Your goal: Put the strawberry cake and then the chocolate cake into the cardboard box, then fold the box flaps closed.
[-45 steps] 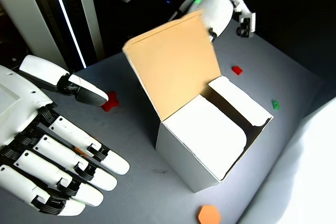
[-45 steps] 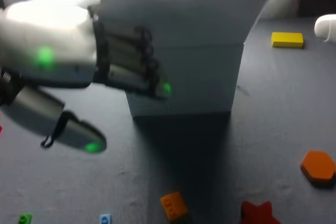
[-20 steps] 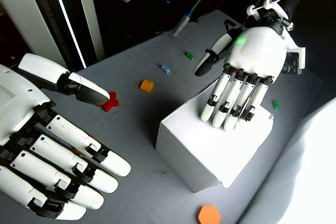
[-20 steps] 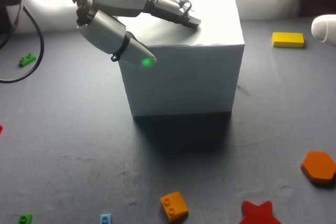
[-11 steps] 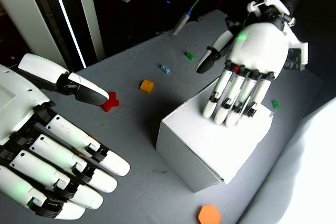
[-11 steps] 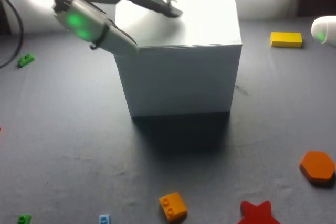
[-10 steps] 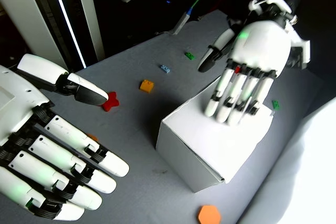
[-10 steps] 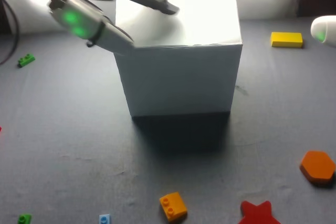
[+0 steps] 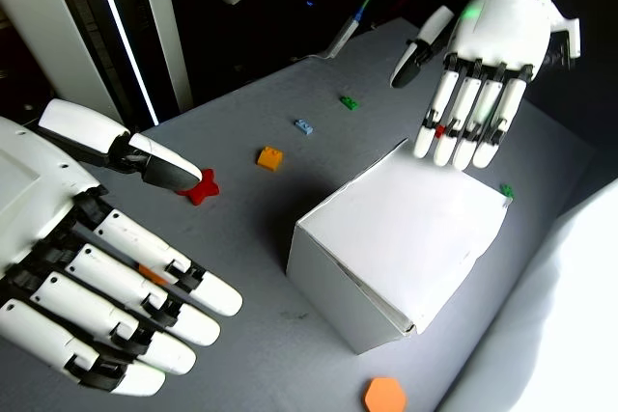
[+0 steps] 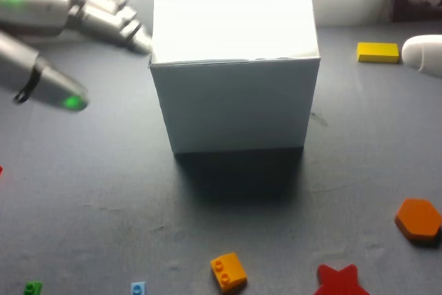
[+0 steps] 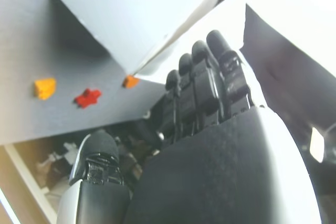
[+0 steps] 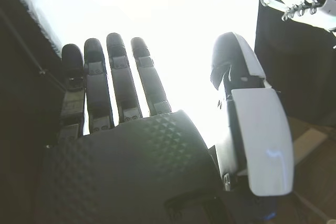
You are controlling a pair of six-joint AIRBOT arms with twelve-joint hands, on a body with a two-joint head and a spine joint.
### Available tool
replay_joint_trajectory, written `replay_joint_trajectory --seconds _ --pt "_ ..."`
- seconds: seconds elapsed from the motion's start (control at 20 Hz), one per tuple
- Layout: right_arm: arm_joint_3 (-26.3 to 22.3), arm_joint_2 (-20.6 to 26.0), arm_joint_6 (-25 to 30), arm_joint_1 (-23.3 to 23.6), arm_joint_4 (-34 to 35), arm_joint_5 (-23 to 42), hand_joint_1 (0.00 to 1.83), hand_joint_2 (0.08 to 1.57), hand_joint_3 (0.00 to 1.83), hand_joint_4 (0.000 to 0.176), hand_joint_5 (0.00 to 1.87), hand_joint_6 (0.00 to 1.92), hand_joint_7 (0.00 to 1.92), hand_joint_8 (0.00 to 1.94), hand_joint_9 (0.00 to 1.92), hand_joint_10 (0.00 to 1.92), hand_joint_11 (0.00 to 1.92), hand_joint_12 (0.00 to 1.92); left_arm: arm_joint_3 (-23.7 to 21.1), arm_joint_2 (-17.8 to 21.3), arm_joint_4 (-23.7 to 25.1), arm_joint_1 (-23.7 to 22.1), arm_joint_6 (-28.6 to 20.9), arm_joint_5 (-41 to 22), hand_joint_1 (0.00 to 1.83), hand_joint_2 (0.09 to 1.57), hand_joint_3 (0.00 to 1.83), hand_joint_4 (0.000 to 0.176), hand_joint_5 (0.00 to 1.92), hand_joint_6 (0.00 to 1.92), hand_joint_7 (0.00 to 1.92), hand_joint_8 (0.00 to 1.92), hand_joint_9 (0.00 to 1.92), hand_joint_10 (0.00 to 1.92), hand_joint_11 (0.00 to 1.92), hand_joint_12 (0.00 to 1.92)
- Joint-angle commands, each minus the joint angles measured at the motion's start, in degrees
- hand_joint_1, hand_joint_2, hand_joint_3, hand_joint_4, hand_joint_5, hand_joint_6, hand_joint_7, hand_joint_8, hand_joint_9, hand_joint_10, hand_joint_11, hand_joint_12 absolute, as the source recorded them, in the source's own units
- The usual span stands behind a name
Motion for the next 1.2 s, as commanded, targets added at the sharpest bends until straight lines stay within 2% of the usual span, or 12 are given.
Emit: replay_joint_trajectory --seconds 0.0,0.05,0.1,0.15,0.2,0.3,0.4,0.45,0.55,0.65,0.85,1.15 --pt "0.04 0.59 -0.24 0.62 -1.98 3.9 0.06 1.19 0.0 0.0 0.46 0.09 0.53 0.07 0.44 0.08 0.0 1.09 -0.24 1.38 -3.9 0.21 -0.31 0.69 0.03 1.24 0.0 0.0 0.47 0.02 0.65 0.03 0.63 0.05 0.16 1.15" --pt "0.04 0.59 -0.22 0.59 -3.4 3.11 0.07 1.19 0.0 0.0 0.56 0.12 0.62 0.09 0.53 0.13 0.0 1.25 -0.99 2.53 -3.91 1.13 -0.41 0.69 0.06 1.25 0.0 0.0 0.56 0.03 0.74 0.03 0.71 0.07 0.18 1.22" --pt "0.02 0.57 -0.16 0.56 -5.28 2.55 0.1 1.19 0.0 0.0 0.7 0.19 0.78 0.13 0.59 0.41 0.0 1.47 -2.03 3.82 -3.91 1.92 -0.41 0.65 0.1 1.26 0.0 0.0 0.72 0.02 0.84 0.07 0.79 0.26 0.29 1.31" --pt "0.01 0.57 -0.08 0.46 -5.56 2.34 0.12 1.22 0.01 0.0 0.82 0.32 0.87 0.32 0.55 0.86 0.05 1.74 -2.88 4.82 -3.91 2.48 -0.41 0.65 0.11 1.26 0.0 0.0 0.88 0.04 0.96 0.14 0.8 0.58 0.36 1.42" --pt "0.02 0.59 -0.02 0.4 -5.56 2.22 0.11 1.25 0.01 0.0 0.87 0.41 0.89 0.55 0.54 1.16 0.12 1.87 -4.35 6.17 -3.91 3.21 -0.4 0.65 0.15 1.26 0.0 0.0 0.98 0.06 1.0 0.3 0.76 0.88 0.39 1.51" --pt "0.02 0.59 -0.13 0.38 -5.61 2.11 0.06 1.31 0.01 0.0 0.92 0.97 1.03 1.06 0.77 1.6 0.47 1.92 -6.99 8.41 -3.9 4.74 -0.39 0.65 0.09 1.31 0.0 0.0 1.1 0.1 1.01 0.83 0.79 1.4 0.49 1.8" --pt "0.02 0.59 -0.46 0.32 -5.63 2.01 0.13 1.39 0.02 0.0 0.96 1.24 1.11 1.5 1.02 1.89 0.89 1.92 -10.09 10.63 -3.91 6.27 -0.4 0.66 0.14 1.36 0.01 0.0 0.89 1.27 1.06 1.46 0.99 1.8 0.84 1.92" --pt "0.02 0.59 -0.54 0.3 -5.63 1.91 0.23 1.43 0.02 0.0 0.99 1.34 1.15 1.57 1.11 1.92 1.04 1.92 -11.52 11.68 -3.95 6.58 -0.4 0.69 0.14 1.41 0.02 0.0 0.93 1.63 1.12 1.65 1.1 1.89 1.02 1.92" --pt "0.01 0.57 -0.67 0.24 -5.63 1.82 0.42 1.47 0.01 0.0 1.06 1.64 1.23 1.81 1.28 1.92 1.31 1.92 -14.18 13.58 -4.38 7.23 -0.82 0.5 0.27 1.5 0.02 0.0 1.02 1.86 1.15 1.87 1.17 1.92 1.18 1.92" --pt "0.01 0.57 -0.7 0.21 -5.63 1.78 0.33 1.54 0.02 0.0 1.07 1.79 1.27 1.9 1.34 1.92 1.41 1.92 -16.12 14.64 -4.73 8.14 -2.63 -0.61 0.36 1.51 0.01 0.0 1.02 1.91 1.15 1.92 1.18 1.92 1.21 1.92" --pt "-0.03 0.55 -1.04 0.08 -5.64 1.71 0.33 1.52 0.01 0.0 1.04 1.87 1.25 1.94 1.33 1.92 1.37 1.92 -19.72 17.71 -6.49 8.38 -3.5 -1.96 0.4 1.5 0.0 0.0 1.02 1.92 1.16 1.92 1.2 1.92 1.26 1.92" --pt "-0.17 0.53 -1.22 -0.15 -6.69 1.55 0.3 1.56 0.01 0.0 1.02 1.86 1.24 1.94 1.3 1.92 1.34 1.92 -22.53 21.2 -9.99 9.88 -3.61 -3.37 0.44 1.49 0.0 0.0 1.01 1.87 1.14 1.92 1.17 1.92 1.21 1.92"
